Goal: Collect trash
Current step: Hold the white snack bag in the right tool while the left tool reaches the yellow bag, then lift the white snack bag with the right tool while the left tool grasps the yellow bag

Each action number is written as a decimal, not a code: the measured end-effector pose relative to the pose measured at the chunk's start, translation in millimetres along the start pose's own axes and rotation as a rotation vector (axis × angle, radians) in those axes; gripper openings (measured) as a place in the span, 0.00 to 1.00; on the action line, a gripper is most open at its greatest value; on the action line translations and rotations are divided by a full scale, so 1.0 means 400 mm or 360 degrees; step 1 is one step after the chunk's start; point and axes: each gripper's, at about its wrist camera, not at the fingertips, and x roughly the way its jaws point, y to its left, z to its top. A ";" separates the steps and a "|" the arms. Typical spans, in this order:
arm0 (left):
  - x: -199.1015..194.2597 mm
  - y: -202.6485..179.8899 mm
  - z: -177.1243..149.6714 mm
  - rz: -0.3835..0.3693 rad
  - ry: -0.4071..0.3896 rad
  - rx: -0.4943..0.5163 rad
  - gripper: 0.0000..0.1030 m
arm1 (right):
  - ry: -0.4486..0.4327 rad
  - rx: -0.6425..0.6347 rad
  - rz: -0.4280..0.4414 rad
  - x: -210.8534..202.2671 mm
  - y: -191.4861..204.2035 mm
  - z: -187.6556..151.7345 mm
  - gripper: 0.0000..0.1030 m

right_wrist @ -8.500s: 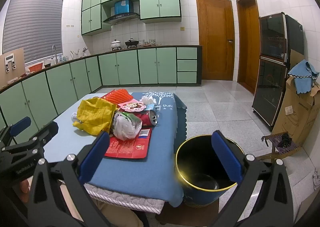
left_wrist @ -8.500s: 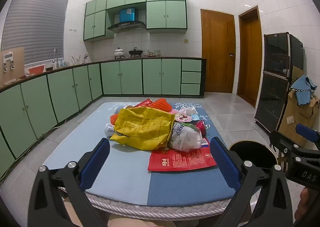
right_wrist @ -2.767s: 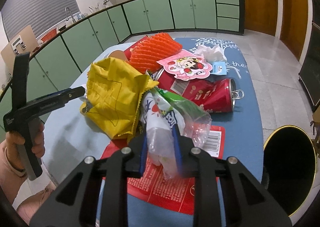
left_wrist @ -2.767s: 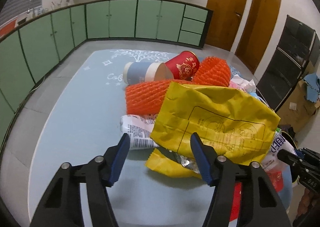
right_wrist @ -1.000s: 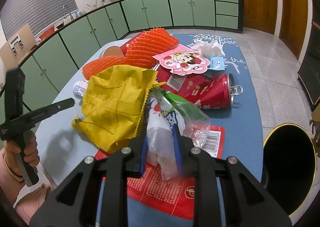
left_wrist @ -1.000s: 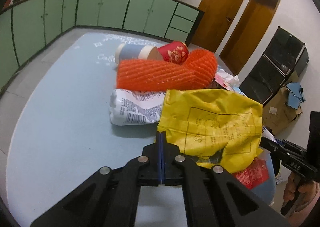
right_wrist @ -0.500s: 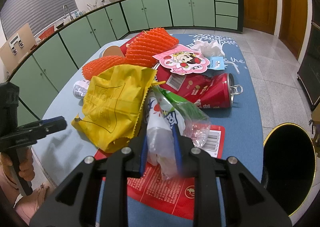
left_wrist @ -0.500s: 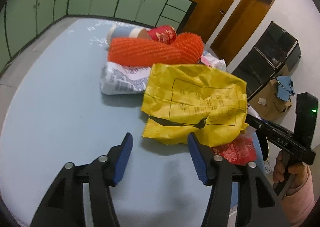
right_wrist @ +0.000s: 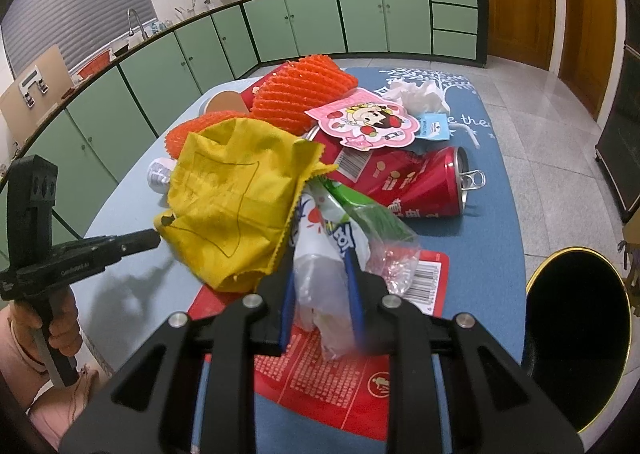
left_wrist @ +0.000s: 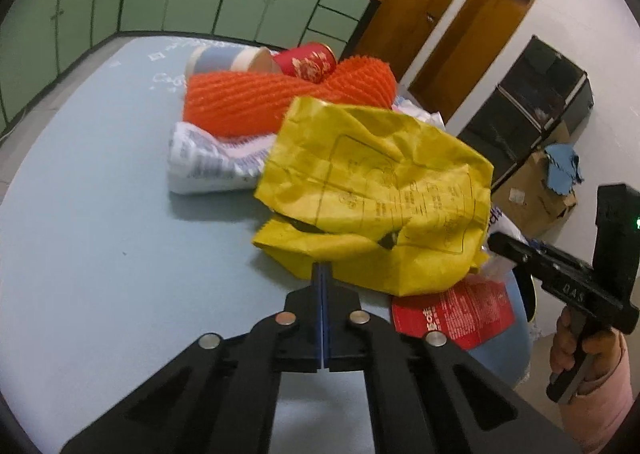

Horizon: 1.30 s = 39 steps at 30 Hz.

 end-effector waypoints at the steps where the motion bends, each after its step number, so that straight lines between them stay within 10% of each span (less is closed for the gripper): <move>1: -0.008 0.000 0.002 0.0027 -0.0026 0.0010 0.00 | -0.0002 -0.0002 -0.0001 -0.002 0.002 0.000 0.21; 13: -0.029 -0.067 0.004 0.0125 -0.0011 0.0228 0.02 | -0.0021 -0.0021 -0.0015 -0.052 0.013 0.004 0.20; 28: -0.025 -0.201 0.021 0.0108 -0.0073 0.0430 0.57 | -0.0108 0.0134 -0.0035 -0.158 -0.066 0.014 0.21; 39: 0.017 -0.267 -0.052 0.0115 0.0053 0.0600 0.73 | 0.0036 0.0146 -0.0073 -0.099 -0.086 -0.046 0.20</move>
